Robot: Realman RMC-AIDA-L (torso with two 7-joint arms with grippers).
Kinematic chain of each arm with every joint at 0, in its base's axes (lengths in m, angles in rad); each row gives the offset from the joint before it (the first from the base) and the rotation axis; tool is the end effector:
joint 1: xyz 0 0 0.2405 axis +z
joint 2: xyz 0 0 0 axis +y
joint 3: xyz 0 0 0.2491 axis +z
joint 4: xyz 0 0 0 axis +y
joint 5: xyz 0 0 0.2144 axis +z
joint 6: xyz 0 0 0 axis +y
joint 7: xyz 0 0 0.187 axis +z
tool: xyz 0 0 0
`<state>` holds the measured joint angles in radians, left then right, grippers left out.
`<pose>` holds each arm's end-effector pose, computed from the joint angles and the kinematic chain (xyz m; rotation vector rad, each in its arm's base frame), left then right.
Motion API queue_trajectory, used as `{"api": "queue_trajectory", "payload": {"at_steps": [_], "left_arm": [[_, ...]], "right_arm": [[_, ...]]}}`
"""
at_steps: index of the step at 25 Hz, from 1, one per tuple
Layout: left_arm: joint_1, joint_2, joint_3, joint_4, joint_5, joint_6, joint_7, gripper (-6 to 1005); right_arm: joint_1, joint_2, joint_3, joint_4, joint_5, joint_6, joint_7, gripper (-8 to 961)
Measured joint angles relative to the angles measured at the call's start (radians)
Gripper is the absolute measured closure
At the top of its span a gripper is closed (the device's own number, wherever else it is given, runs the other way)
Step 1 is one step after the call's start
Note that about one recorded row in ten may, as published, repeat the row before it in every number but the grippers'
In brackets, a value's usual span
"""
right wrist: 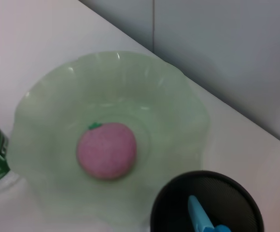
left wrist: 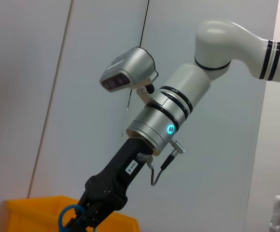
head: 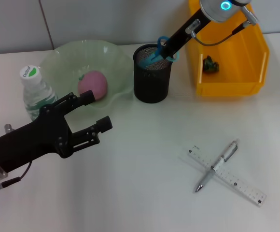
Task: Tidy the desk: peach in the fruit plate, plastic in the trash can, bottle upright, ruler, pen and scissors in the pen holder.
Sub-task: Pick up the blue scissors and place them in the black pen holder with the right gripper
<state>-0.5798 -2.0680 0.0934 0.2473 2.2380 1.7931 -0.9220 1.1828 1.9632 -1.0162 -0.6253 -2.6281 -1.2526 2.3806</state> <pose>-0.2202 0.3073 -0.0420 -2.5424 -0.4251 -1.2442 0.1184 0.4883 -0.0258 -2.5700 0.8070 -0.2920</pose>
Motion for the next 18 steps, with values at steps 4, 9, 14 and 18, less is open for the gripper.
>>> {"api": "queue_trajectory", "payload": {"at_steps": [4, 9, 14, 18], "left_arm": [[0.0, 0.002, 0.0, 0.002, 0.0, 0.0, 0.0, 182], [-0.003, 0.002, 0.0, 0.002, 0.0, 0.0, 0.0, 182], [-0.003, 0.002, 0.0, 0.001, 0.0, 0.004, 0.0, 182], [-0.001, 0.002, -0.001, 0.001, 0.0, 0.01, 0.0, 182]], "right_arm": [[0.0, 0.0, -0.001, -0.006, -0.022, -0.007, 0.023, 854], [0.0, 0.0, 0.0, -0.005, -0.023, -0.007, 0.027, 853], [0.0, 0.001, 0.001, -0.002, -0.023, 0.001, 0.04, 853], [-0.003, 0.006, 0.003, -0.007, -0.022, 0.006, 0.049, 852]]}}
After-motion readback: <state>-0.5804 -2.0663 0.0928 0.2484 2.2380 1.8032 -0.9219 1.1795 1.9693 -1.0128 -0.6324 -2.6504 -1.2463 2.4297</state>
